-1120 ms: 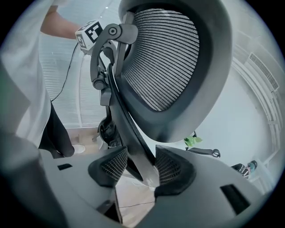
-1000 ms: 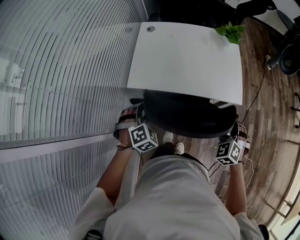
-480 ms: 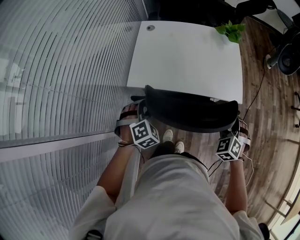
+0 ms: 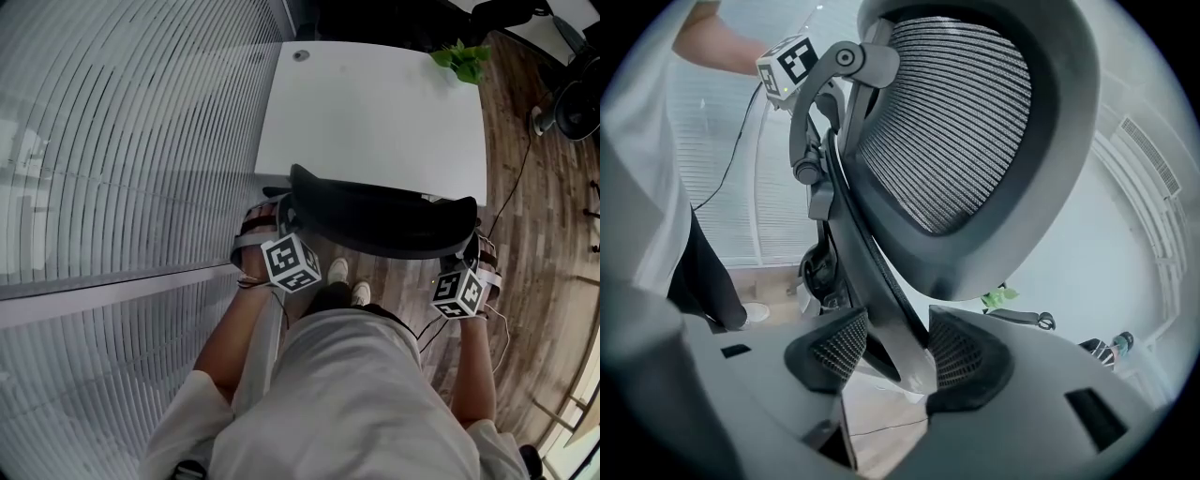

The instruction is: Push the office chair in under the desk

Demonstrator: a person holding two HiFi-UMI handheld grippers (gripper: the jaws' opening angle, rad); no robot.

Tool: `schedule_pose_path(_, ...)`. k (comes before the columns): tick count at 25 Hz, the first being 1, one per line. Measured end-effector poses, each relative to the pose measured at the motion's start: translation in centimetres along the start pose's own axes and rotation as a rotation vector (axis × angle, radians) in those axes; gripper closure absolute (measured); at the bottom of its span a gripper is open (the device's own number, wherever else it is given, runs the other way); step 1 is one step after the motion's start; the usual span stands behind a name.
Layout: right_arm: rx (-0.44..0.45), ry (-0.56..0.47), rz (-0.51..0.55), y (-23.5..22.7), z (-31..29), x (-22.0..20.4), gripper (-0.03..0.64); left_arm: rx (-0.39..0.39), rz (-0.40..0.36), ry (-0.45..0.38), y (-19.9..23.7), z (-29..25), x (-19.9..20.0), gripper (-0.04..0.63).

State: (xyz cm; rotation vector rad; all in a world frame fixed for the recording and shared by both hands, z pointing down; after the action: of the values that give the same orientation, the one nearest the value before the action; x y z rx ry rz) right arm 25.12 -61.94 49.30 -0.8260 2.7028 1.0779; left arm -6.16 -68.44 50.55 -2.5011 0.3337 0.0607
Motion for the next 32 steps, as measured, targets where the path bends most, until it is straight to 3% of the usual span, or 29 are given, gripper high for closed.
schedule_pose_path(8,0.004,-0.016,-0.015,0.8,0.6,-0.1,0.399,-0.01,0.001,-0.019,-0.5,0.3,-0.8,0.402)
schedule_pose_path(13,0.023,-0.043,-0.08,0.8,1.7,-0.5,0.399,0.012,0.055,-0.064,-1.2,1.5,-1.4,0.4)
schedule_pose_path(19,0.077,-0.175,-0.329,0.3,4.8,0.2,0.415,-0.025,0.234,-0.191,-1.3,5.0,-1.1,0.402)
schedule_pose_path(26,0.172,-0.36,-0.58,0.2,8.9,2.3,0.483,-0.191,0.523,-0.441,-1.4,9.8,0.0,0.417)
schedule_pose_path(32,0.234,-0.476,-0.674,0.1,12.2,3.9,0.521,-0.249,0.624,-0.639,-1.1,14.3,1.9,0.487)
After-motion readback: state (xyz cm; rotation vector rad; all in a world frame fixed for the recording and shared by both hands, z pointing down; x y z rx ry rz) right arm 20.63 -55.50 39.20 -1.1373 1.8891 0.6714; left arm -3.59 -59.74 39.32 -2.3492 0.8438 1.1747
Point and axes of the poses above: the fingertips, and each gripper's own axes: z backward along the fingers, y to its left, x out of its top, the point moved 6 cm from there along z, backward along the fingers, and after that the axes turned 11 degrees about y, right-handed, at the moved point
